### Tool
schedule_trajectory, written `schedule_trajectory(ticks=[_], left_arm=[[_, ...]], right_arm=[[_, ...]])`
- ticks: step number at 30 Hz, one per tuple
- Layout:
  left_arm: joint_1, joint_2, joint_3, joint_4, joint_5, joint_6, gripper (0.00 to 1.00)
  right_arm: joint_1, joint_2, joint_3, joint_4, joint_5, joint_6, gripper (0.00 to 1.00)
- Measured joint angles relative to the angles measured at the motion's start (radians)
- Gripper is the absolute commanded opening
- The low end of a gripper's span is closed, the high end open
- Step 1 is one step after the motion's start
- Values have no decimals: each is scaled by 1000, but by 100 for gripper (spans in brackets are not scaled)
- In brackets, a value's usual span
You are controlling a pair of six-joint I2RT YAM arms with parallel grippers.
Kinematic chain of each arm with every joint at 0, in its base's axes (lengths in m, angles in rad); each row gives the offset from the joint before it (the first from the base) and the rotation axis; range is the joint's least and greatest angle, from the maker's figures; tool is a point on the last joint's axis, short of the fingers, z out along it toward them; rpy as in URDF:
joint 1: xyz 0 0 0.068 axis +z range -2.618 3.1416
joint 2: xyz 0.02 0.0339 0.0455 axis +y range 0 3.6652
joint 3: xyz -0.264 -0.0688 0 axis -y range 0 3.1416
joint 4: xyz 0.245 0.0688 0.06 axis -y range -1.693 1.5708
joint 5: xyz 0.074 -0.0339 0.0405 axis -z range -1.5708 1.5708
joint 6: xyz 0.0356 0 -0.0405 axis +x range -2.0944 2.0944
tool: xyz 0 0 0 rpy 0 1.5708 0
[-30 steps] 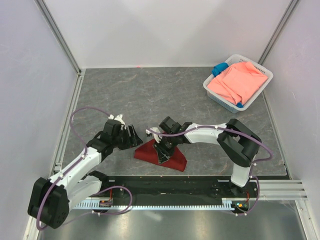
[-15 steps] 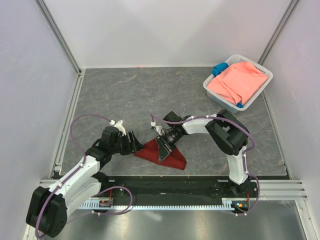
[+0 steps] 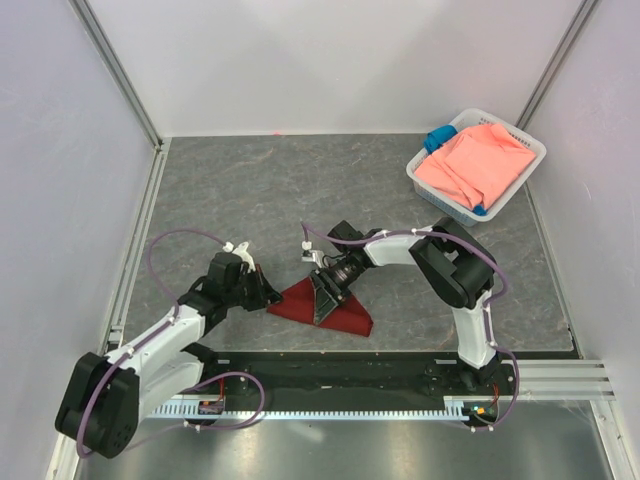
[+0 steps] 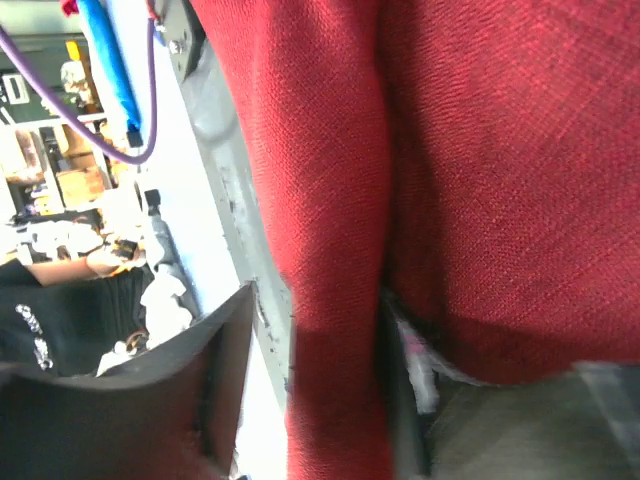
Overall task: Fold the napkin, place the utensils inside, and roll it up
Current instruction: Roll the napkin with the utensil
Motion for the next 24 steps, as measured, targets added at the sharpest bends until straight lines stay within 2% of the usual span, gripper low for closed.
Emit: schedule_trajectory(ticks=[1,7,12,18,24], left_arm=[[0,6,0,2,-1,-1,2],[0,55,8,-2,-4,-1,2],[0,124,47,-14,-2,0,2],[0,171,79,-30,2,1,2],[0,215,122,-73,2,2,2]], right_arm=[[0,-5,2,-2,1,5,70],[-3,-87,2,-20,107,-15,80],[-8,-189,1,-48,253,-52,84],[6,-384,-31,-30,430,-109,88],[184,-515,-124,28,701,-185,89]])
